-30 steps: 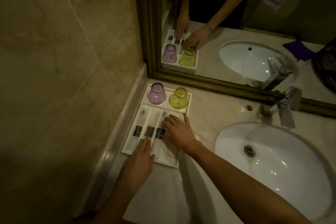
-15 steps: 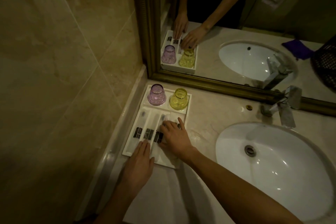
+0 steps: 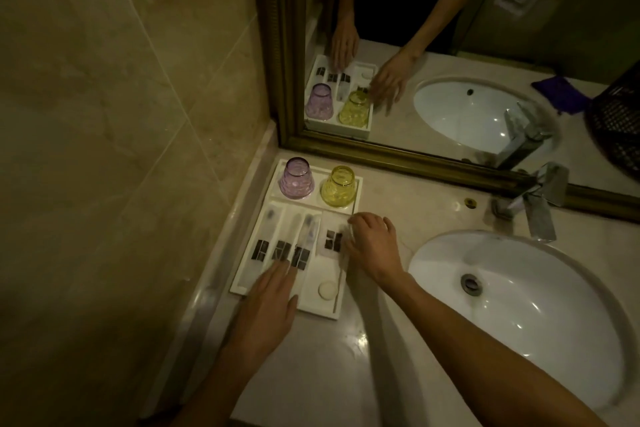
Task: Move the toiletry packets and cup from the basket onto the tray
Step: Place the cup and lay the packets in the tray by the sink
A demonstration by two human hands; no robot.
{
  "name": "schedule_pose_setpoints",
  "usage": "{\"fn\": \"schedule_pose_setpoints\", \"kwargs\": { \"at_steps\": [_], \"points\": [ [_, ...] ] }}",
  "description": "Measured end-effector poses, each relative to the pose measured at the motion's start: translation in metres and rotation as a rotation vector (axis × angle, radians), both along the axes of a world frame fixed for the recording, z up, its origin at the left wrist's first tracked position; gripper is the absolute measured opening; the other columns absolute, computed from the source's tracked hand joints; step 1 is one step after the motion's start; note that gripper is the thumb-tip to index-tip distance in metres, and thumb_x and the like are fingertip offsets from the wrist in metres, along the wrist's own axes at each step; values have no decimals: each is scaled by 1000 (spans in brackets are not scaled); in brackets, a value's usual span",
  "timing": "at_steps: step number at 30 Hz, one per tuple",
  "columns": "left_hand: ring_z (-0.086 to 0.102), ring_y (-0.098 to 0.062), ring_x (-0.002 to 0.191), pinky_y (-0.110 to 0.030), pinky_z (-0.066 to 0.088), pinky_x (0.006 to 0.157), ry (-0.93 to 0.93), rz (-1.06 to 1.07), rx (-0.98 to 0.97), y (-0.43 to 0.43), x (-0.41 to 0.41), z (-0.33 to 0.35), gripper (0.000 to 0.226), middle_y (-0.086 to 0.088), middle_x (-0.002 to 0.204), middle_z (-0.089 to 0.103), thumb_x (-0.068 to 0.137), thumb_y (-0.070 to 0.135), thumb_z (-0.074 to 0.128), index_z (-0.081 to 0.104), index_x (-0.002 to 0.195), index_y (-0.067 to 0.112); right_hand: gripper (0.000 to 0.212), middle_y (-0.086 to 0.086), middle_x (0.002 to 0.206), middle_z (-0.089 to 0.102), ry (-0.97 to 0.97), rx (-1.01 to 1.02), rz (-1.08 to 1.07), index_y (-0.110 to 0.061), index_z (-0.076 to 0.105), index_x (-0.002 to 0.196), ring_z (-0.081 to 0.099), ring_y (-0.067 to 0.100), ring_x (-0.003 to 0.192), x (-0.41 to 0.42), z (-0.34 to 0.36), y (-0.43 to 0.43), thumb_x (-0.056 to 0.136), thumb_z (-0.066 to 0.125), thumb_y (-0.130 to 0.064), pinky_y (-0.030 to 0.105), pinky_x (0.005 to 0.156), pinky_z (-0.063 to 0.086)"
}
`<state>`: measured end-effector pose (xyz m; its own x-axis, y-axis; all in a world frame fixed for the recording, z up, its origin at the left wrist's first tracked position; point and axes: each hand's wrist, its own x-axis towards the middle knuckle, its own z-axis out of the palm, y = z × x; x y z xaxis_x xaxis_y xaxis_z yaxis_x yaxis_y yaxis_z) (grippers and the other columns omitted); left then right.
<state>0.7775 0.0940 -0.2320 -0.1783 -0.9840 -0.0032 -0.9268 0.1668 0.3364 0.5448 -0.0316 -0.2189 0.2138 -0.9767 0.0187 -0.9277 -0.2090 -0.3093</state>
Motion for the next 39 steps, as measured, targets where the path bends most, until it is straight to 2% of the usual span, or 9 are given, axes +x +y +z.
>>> {"fn": "schedule_pose_setpoints", "kwargs": {
  "at_steps": [4,8,11,15,19,23,30,36,39],
  "points": [
    [50,-23,132,-38,42,107,69,-159,-13,-2,-23,4,49,-9,142,54,90,18,64,53,138,13,33,1,138,60,8,8,51,-21,64,127,49,21,133,-6,-5,13,97,58,-31,52,118,27],
    [41,-21,139,-33,32,115,52,-313,53,-5,-53,1,53,-9,149,45,92,7,59,46,143,9,38,1,148,53,68,34,121,-22,60,136,39,23,143,-2,-2,18,98,56,-23,55,120,17],
    [63,-21,114,-30,50,99,58,-319,19,-4,-58,0,42,-11,121,69,77,11,77,69,117,7,50,0,155,45,132,66,169,-22,51,145,28,25,150,0,1,17,96,53,-13,59,122,8],
    [66,-10,92,-19,52,82,73,-374,-58,2,-51,1,26,1,98,74,66,20,84,78,92,15,55,0,158,40,197,109,201,-23,47,148,21,26,153,2,1,17,94,52,-10,63,122,3],
    [64,-13,103,-24,51,88,96,-335,-5,1,-47,6,23,-1,112,71,86,24,66,75,104,15,50,0,157,42,217,146,200,-25,50,146,19,26,153,5,0,16,97,52,-13,63,121,-1],
    [60,-17,106,-28,49,91,133,-347,-19,-7,-48,10,30,-6,115,67,95,24,47,72,105,10,49,2,154,47,143,87,177,-24,53,143,25,25,151,8,8,10,95,51,-10,62,122,2],
    [57,-19,120,-30,41,104,133,-243,-39,-11,-39,3,30,-7,130,64,95,25,53,71,114,11,38,3,143,55,178,125,342,-26,61,135,43,25,138,17,8,10,98,54,-21,66,117,6],
    [60,-26,118,-36,46,102,142,-175,-47,-14,-26,4,24,-10,127,66,87,19,65,73,109,11,37,3,136,60,44,-15,168,-26,59,131,52,24,130,18,9,-7,94,59,-28,57,118,20],
    [57,-28,122,-39,44,105,139,-137,-66,-21,-20,12,34,-12,131,62,87,18,66,68,120,10,48,6,145,54,43,-115,80,-23,51,141,47,26,135,17,24,-28,94,62,-26,57,118,24]
  ]
}}
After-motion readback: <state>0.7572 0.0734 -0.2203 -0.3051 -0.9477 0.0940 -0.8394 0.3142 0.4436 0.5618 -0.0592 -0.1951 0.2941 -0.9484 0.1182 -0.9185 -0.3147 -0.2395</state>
